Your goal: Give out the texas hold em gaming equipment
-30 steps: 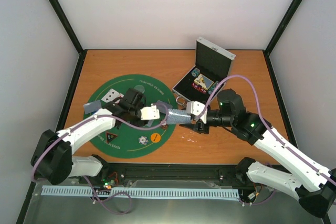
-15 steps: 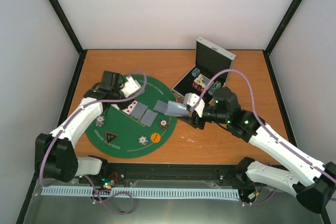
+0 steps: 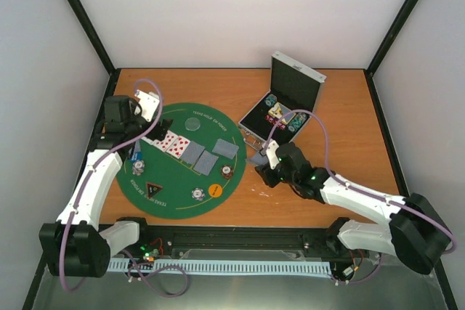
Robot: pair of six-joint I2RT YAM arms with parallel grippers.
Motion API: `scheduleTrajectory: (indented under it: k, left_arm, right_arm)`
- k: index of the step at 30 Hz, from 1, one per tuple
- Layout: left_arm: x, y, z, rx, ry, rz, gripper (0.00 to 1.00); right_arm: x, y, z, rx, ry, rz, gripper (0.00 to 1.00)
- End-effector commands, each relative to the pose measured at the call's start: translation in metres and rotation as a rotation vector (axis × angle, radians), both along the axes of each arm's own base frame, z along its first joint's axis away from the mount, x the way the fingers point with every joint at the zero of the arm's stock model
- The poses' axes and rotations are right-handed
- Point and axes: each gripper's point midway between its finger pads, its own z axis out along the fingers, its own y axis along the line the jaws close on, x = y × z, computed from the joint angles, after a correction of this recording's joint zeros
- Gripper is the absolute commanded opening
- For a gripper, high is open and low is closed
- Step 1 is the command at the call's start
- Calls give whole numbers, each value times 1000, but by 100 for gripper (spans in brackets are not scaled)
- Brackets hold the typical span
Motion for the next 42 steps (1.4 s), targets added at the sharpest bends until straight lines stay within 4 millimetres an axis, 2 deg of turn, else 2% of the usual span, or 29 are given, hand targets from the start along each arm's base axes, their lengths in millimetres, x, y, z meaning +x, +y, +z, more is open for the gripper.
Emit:
scheduleTrajectory:
  k: [1, 8, 13, 15, 19, 23, 26, 29, 31, 33, 34, 37, 39, 42]
  left_arm:
    - [2, 7, 22, -31, -73, 37, 92]
    - [-1, 13, 19, -31, -71, 47, 92]
    - [-2, 16, 20, -35, -73, 52, 92]
    - [-2, 17, 19, -32, -74, 54, 92]
    - [2, 22, 16, -9, -75, 71, 93]
    - [2, 20, 16, -13, -72, 62, 94]
    - [2, 20, 16, -14, -71, 65, 97]
    - [3, 20, 15, -23, -70, 71, 100]
    - [5, 22, 15, -29, -78, 87, 100]
    - [9, 27, 15, -30, -90, 111, 100]
    - [12, 33, 13, -23, -95, 132, 100]
    - [25, 73, 10, -13, -122, 246, 100]
    - [35, 104, 11, -69, -160, 332, 100]
    - [53, 132, 0, -142, -201, 438, 100]
  right_arm:
    - [13, -1, -12, 78, -8, -134, 52]
    - [-2, 5, -60, -2, 79, -137, 52]
    - [-6, -4, -72, -26, 91, -160, 56]
    - [-8, -4, -74, -33, 97, -150, 63]
    - [-17, -3, -75, -39, 128, -111, 83]
    - [-21, -1, -57, -4, 119, -86, 98]
    - [-22, 3, -31, 41, 96, -70, 100]
    - [-17, 5, 6, 94, 18, -57, 100]
    - [-6, -2, 37, 140, -64, -74, 100]
    - [13, -20, 68, 195, -150, -126, 100]
    - [26, -36, 84, 221, -201, -175, 100]
    - [63, -91, 125, 294, -356, -338, 100]
    - [82, -130, 141, 308, -435, -453, 100]
    - [108, -195, 139, 294, -515, -647, 100]
